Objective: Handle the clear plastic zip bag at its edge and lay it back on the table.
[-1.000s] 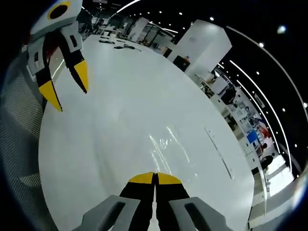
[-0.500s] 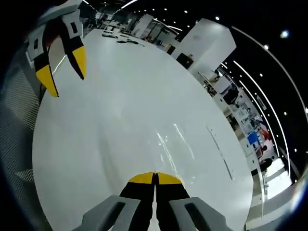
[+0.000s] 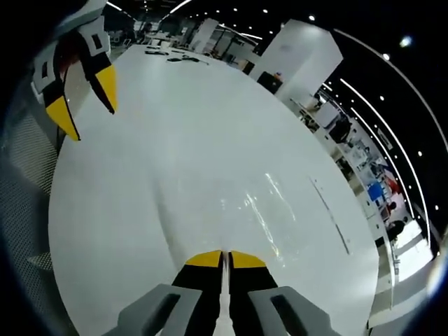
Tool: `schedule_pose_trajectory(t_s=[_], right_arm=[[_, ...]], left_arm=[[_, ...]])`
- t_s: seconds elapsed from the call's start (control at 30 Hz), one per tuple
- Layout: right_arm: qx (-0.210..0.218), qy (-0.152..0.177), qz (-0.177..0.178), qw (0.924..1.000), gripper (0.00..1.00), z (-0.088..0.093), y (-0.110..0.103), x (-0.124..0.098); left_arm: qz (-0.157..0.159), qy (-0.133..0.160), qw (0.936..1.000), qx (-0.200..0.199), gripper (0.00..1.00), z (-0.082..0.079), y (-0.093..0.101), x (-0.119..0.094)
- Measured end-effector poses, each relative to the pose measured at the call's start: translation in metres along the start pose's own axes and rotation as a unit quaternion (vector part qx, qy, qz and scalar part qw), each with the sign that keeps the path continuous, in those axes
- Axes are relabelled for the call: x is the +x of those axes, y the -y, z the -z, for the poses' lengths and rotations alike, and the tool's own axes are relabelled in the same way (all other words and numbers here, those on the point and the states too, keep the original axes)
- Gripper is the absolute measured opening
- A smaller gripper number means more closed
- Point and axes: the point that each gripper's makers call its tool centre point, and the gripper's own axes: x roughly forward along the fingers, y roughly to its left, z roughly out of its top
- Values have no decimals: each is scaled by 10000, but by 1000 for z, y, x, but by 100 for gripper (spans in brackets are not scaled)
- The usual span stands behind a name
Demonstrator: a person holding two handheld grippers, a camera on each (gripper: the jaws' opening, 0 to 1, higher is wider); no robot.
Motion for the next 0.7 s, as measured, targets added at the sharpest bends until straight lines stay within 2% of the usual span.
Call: schedule_pose_trajectory(t_s=[0.37,0.7], right_arm=[[224,26,-247,9994,2,1,-12,3],[276,80,-414,9987,10,-1,-22,3]], left_arm=[[12,-14,10000,24,21,-1,1,1],[10,-8,10000,15,21,-2,2,-1]])
